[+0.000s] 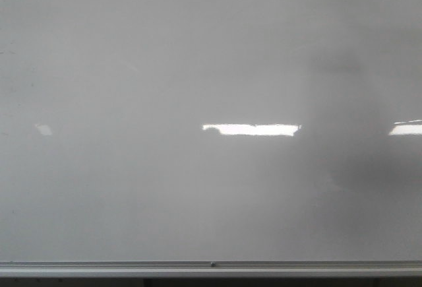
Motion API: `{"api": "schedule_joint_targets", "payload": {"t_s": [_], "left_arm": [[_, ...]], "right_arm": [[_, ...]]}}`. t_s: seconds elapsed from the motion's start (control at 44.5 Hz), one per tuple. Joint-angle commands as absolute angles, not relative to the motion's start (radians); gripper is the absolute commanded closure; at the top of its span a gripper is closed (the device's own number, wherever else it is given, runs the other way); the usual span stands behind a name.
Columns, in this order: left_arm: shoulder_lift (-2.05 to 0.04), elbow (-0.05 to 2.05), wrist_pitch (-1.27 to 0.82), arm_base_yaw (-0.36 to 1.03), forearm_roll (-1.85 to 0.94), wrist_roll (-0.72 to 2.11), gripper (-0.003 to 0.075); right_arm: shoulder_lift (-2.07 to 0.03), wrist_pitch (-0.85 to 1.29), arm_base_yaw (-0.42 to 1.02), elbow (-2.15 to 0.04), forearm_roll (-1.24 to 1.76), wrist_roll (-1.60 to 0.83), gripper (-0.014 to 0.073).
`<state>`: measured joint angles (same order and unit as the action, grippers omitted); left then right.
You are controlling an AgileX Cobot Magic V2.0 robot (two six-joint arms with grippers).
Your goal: Write number 4 on whiteboard
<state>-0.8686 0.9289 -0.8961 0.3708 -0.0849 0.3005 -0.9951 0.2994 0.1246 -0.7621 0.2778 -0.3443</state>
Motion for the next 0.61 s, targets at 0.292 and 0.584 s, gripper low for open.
{"api": "schedule_joint_targets", "payload": {"t_s": [0.292, 0.584], "left_arm": [[-0.861, 0.955, -0.828, 0.367, -0.1, 0.293, 0.0209], [-0.861, 0.955, -0.828, 0.367, -0.1, 0.293, 0.0209]], "right_arm": [[-1.124, 0.19, 0.119, -0.93, 0.292, -0.341, 0.0653], [-1.21, 0.191, 0.119, -0.985, 0.292, -0.342, 0.0653]]}}
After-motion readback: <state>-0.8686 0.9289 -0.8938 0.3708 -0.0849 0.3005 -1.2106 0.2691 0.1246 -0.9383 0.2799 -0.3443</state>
